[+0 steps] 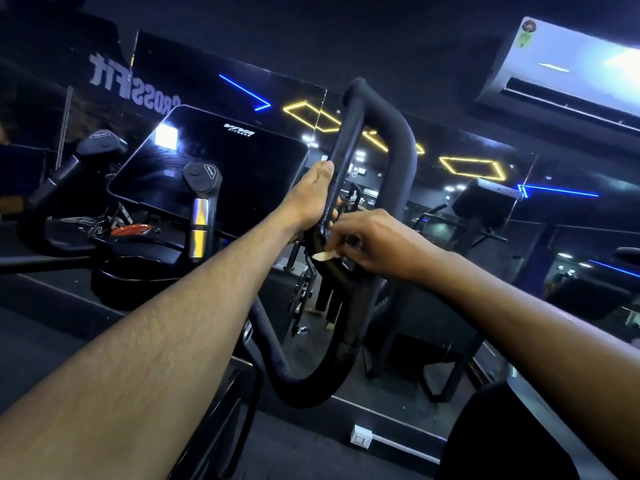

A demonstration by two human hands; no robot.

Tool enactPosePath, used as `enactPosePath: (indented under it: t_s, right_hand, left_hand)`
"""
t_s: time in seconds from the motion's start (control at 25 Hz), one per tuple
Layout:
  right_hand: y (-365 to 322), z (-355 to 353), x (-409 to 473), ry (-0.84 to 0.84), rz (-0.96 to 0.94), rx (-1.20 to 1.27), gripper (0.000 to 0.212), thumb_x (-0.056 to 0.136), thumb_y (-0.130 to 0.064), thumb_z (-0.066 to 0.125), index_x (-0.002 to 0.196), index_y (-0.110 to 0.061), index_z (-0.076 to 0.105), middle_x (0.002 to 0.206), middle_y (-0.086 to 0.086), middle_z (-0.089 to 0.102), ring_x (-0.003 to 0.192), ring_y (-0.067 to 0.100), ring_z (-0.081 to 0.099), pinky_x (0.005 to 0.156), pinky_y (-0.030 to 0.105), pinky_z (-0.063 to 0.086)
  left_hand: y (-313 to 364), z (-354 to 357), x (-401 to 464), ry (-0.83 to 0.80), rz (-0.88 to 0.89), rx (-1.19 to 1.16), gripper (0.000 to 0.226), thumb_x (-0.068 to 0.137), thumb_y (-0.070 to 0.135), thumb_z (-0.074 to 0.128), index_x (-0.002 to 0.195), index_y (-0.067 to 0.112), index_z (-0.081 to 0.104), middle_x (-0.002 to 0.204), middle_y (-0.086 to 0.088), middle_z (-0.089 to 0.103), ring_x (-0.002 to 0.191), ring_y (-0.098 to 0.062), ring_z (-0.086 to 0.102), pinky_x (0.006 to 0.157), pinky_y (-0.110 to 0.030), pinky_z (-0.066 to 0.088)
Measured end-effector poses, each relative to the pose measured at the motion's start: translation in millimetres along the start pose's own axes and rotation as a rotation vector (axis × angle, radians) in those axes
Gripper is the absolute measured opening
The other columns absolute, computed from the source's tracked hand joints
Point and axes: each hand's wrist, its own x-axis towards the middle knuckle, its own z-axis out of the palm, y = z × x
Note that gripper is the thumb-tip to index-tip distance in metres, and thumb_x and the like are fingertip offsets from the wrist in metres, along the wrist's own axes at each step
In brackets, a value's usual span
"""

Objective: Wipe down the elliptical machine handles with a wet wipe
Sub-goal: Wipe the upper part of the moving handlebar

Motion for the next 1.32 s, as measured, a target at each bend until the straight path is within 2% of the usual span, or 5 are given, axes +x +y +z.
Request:
enactPosePath:
  t_s: [0.4,0.56,0.72,1.04,1.32]
  right_hand:
    - [-30,28,-17,0.105,-0.043,-0.271,0.017,0.098,-0.018,0.058,0.109,-0.017,0.070,0.105,0.002,0.058,0.084,0.024,0.058,0.067,0.041,0.056]
    - [-45,10,-32,-0.189,-0.202,-0.502,0.023,0.096,-0.017,0.052,0.113,-0.017,0.066,0.105,-0.002,0.052,0.080,0.017,0.051,0.071,0.033,0.052]
    - [-53,-1,7,-0.310,-0.225,-0.510,0.016,0.101,-0.016,0.050,0.107,-0.012,0.064,0.108,0.001,0.057,0.093,0.021,0.064,0.078,0.039,0.059]
    - [-71,0,1,-0.571,-0.330,-0.600,0.014,0.099,-0.011,0.050,0.100,-0.011,0.064,0.108,0.002,0.059,0.092,0.022,0.066,0.077,0.037,0.059]
    - [-77,6,4,-0.464,-0.262,-0.624,0.022,0.102,-0.012,0.048,0.117,-0.006,0.062,0.118,0.005,0.054,0.098,0.023,0.063,0.084,0.039,0.058]
  left_hand:
    - [-71,41,-132,-0.047,-0.421,-0.639,0.047,0.109,0.042,0.030,0.139,0.020,0.058,0.120,-0.013,0.072,0.104,-0.028,0.069,0.082,-0.046,0.056]
    - [-79,66,-180,-0.394,-0.358,-0.496,0.038,0.103,0.035,0.050,0.126,0.006,0.056,0.086,-0.014,0.070,0.066,-0.022,0.063,0.062,-0.028,0.051]
    - [-81,70,-176,-0.317,-0.305,-0.362,0.027,0.100,0.027,0.070,0.103,0.012,0.049,0.058,0.000,0.053,0.052,-0.019,0.044,0.048,-0.027,0.039]
    - [-81,71,-179,-0.333,-0.300,-0.320,0.028,0.099,0.029,0.072,0.101,0.013,0.048,0.061,-0.001,0.053,0.056,-0.022,0.045,0.050,-0.030,0.041]
    - [-75,70,-182,-0.337,-0.288,-0.289,0.022,0.099,0.022,0.071,0.099,0.012,0.051,0.064,-0.002,0.053,0.055,-0.018,0.046,0.051,-0.028,0.041]
